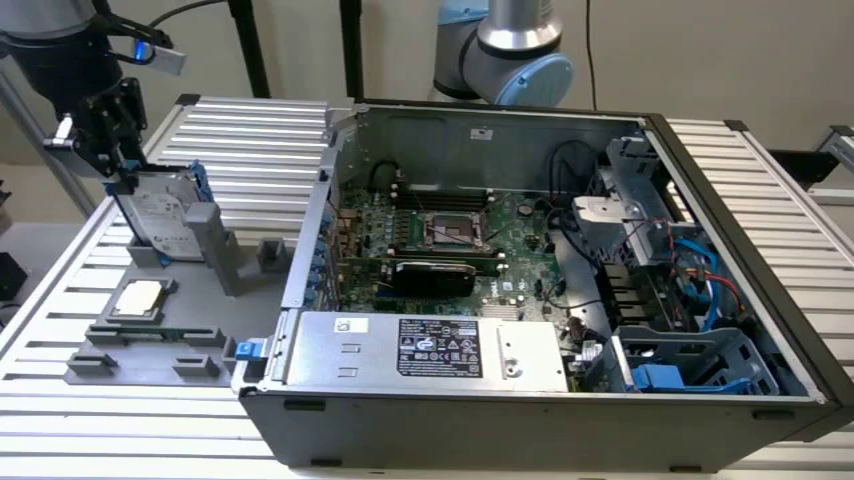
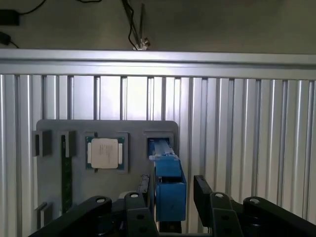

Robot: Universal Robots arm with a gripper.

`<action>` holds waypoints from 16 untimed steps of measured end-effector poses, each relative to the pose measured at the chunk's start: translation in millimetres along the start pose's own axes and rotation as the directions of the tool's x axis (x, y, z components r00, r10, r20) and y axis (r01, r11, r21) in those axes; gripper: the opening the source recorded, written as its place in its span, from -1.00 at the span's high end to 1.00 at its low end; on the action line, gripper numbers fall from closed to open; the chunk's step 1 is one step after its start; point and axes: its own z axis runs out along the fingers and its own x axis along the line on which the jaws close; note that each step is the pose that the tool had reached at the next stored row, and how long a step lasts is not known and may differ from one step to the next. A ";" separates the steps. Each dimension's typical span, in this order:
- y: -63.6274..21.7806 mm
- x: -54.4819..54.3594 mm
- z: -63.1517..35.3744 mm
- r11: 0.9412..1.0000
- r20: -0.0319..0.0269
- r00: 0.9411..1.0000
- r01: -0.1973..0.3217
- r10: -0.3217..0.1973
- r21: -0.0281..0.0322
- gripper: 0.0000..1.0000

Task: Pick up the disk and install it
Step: 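Pick up the disk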

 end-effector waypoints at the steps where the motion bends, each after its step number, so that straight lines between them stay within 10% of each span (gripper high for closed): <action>1: 0.2 0.3 1.8 1.000 0.000 1.000 0.000 0.000 0.000 -1.00; 16: 0.0 1.7 9.6 1.000 0.000 1.000 0.000 0.000 0.000 -1.00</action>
